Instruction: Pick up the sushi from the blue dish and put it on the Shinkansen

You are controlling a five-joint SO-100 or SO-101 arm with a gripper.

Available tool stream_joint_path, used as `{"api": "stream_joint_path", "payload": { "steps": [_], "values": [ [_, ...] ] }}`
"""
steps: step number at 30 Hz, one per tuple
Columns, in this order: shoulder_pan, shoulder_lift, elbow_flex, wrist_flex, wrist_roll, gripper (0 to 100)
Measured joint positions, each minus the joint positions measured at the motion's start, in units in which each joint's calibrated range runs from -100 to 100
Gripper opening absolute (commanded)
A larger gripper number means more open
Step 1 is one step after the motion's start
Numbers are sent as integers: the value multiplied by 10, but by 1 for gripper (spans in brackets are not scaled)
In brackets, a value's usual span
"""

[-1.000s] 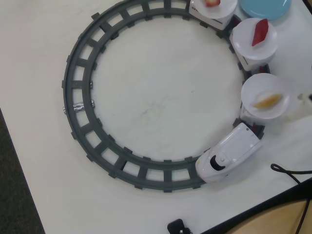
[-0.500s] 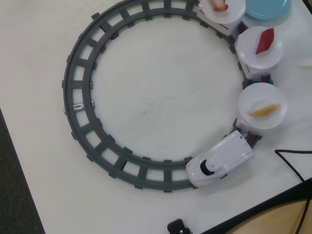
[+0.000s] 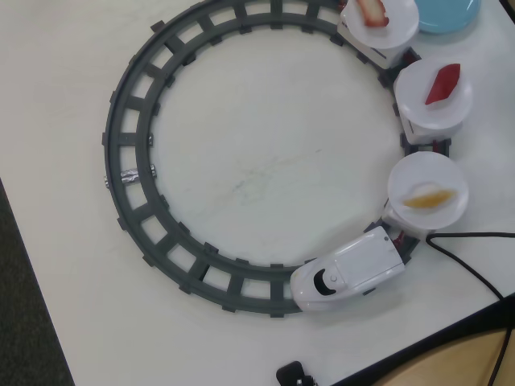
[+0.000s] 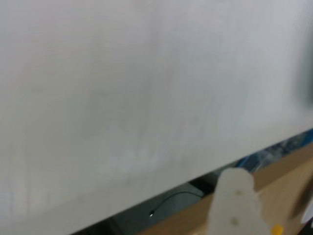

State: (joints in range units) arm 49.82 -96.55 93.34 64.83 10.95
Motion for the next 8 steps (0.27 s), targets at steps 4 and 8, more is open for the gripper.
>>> {"api": "stream_joint_path", "payload": {
  "steps": [4, 8],
  "values": [
    [-13, -11, 11, 29, 0, 26],
    [-24, -18, 12, 35, 0, 26]
  ]
}}
